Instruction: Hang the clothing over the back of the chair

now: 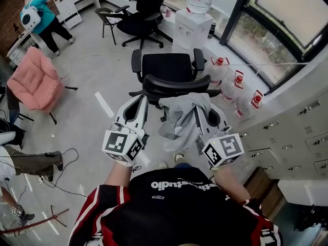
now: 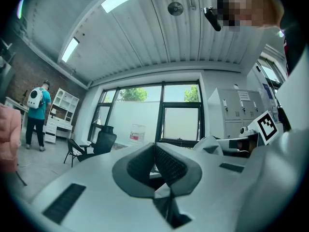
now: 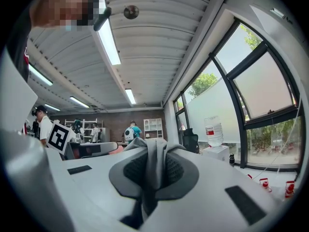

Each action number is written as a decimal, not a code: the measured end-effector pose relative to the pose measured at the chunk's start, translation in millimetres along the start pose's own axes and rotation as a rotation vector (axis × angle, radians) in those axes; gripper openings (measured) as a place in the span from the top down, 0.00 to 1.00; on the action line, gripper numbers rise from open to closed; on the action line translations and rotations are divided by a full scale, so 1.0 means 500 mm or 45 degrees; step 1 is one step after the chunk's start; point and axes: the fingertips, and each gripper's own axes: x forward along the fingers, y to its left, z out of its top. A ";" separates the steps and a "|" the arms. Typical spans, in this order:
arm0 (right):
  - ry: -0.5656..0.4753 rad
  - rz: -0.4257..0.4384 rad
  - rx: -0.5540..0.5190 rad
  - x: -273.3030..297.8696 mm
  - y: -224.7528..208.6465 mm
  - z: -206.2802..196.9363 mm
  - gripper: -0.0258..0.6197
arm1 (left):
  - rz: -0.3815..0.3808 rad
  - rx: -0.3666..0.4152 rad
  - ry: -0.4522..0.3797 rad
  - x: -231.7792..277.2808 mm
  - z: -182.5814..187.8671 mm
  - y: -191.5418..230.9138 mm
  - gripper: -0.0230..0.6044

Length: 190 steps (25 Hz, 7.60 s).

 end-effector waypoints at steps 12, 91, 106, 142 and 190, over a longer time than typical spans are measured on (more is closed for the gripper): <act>-0.002 0.074 -0.019 0.072 -0.055 0.005 0.92 | 0.018 0.006 0.006 0.081 -0.004 0.025 0.92; 0.263 0.565 -0.079 0.767 -0.475 -0.087 0.92 | 0.252 0.010 0.049 0.465 -0.049 0.217 0.92; 0.311 0.516 -0.119 0.802 -0.502 -0.126 0.92 | 0.274 0.022 0.050 0.455 -0.041 0.218 0.93; 0.495 0.600 -0.137 0.726 -0.534 -0.169 0.72 | 0.198 0.033 0.060 0.481 -0.037 0.153 0.93; 0.277 0.464 -0.075 0.441 -0.431 -0.038 0.86 | 0.021 0.047 0.030 0.341 -0.016 -0.003 0.92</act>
